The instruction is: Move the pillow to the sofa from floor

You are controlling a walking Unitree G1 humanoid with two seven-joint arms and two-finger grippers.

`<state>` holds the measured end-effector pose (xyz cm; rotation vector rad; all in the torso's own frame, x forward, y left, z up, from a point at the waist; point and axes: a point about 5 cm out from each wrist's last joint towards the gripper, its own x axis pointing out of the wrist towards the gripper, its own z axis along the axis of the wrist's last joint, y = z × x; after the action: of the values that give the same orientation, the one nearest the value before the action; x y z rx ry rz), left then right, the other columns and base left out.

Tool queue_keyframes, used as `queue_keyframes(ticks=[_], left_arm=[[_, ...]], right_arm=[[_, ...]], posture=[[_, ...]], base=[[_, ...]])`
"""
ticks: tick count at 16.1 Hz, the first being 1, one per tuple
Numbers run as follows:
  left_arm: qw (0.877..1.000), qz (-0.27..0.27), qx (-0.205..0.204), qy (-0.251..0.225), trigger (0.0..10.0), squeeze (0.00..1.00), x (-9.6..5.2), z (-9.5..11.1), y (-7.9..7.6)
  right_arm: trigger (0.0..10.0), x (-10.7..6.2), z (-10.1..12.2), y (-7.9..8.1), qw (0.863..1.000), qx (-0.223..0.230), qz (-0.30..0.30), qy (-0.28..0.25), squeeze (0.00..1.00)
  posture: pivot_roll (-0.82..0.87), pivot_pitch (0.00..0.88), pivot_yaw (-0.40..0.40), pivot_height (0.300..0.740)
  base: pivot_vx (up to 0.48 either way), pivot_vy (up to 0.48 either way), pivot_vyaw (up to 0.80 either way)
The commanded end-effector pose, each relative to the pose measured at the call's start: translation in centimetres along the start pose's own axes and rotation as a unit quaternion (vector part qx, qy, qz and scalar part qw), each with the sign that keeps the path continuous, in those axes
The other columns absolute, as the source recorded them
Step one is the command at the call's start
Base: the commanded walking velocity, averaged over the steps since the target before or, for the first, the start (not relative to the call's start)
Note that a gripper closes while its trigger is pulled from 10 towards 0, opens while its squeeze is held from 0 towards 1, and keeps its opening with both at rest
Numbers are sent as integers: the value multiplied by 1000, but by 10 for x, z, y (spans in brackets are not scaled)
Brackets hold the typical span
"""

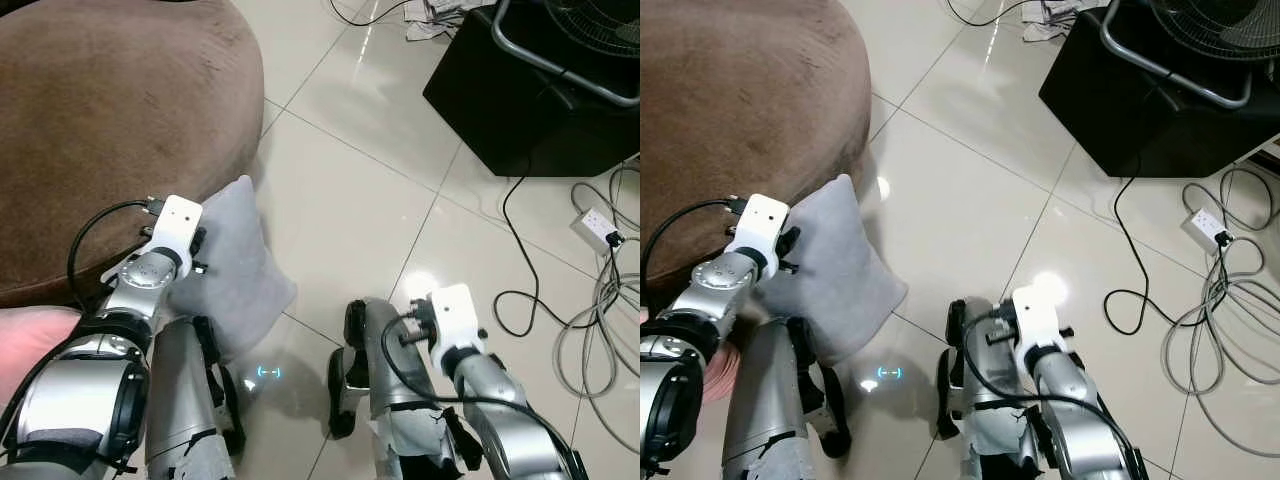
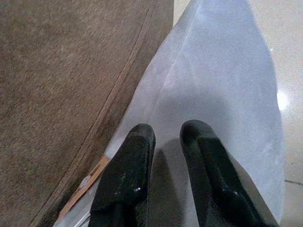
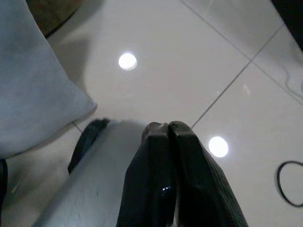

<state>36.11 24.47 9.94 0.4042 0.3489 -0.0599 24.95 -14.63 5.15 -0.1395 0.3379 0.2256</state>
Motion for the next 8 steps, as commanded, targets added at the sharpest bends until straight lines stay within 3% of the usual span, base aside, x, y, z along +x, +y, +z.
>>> queue_keyframes(ticks=[1,8], left_arm=[[999,-8,9,37,10000,1000,-4,-19,-5],[997,-16,18,68,10000,1000,-9,-36,-1]], right_arm=[[10000,-5,-9,-6,1000,0,-10,15,0],[10000,-8,-12,-6,1000,1,-12,19,0]], posture=[[-213,351,-151,560],[-213,352,-153,560]], base=[[0,0,0],[0,0,0]])
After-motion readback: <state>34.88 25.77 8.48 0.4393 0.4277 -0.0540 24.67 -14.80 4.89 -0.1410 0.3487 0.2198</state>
